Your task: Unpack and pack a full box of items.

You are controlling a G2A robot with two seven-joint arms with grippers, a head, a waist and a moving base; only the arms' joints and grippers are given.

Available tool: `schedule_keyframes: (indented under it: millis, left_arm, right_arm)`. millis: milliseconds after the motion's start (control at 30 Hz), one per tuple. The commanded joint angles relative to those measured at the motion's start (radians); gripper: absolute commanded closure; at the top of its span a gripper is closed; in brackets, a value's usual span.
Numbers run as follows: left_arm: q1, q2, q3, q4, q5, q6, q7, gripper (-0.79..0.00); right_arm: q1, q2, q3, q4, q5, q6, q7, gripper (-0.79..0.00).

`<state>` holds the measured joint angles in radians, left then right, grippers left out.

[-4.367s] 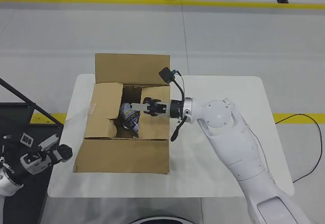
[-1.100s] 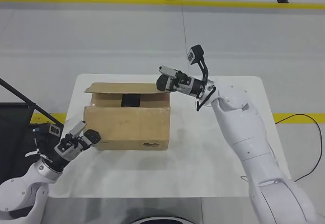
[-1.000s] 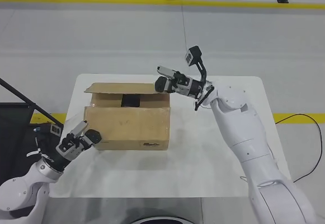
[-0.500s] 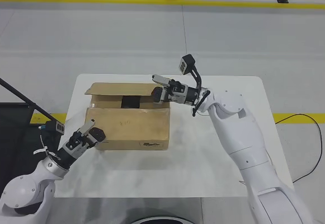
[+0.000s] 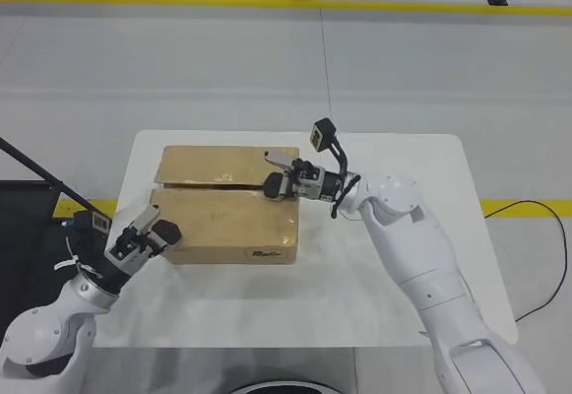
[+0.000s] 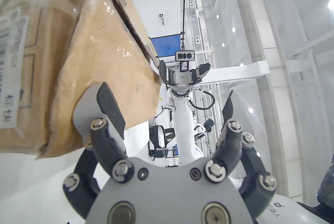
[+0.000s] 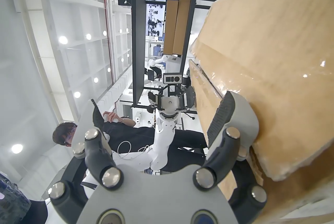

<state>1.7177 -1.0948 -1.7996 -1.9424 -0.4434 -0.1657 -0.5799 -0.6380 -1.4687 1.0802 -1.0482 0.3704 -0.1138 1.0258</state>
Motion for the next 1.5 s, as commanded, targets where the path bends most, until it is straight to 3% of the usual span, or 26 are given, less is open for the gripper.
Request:
schedule_keyframes:
  millis: [0,400,700,1133,1467]
  left_arm:
    - [0.006,-0.001,-0.019,0.003,-0.015,-0.006,0.014,-0.785]
    - [0.073,-0.005,-0.155,0.051,-0.121,-0.024,0.036,-0.785]
    - [0.127,-0.017,-0.187,0.068,-0.202,-0.037,0.068,-0.785]
    - [0.13,-0.018,-0.172,0.077,-0.189,-0.019,0.075,-0.785]
    - [0.111,-0.05,-0.024,0.192,-0.128,-0.056,0.348,-0.785]
  right_arm:
    - [-0.001,0.0,-0.004,0.007,0.0,-0.001,-0.005,-0.785]
    - [-0.004,0.007,-0.02,0.006,-0.075,0.021,-0.056,-0.785]
    - [-0.022,0.013,-0.016,-0.021,-0.092,0.038,-0.081,-0.785]
    - [-0.022,0.013,-0.016,-0.021,-0.092,0.038,-0.081,-0.785]
    - [-0.022,0.013,-0.016,-0.021,-0.092,0.038,-0.081,-0.785]
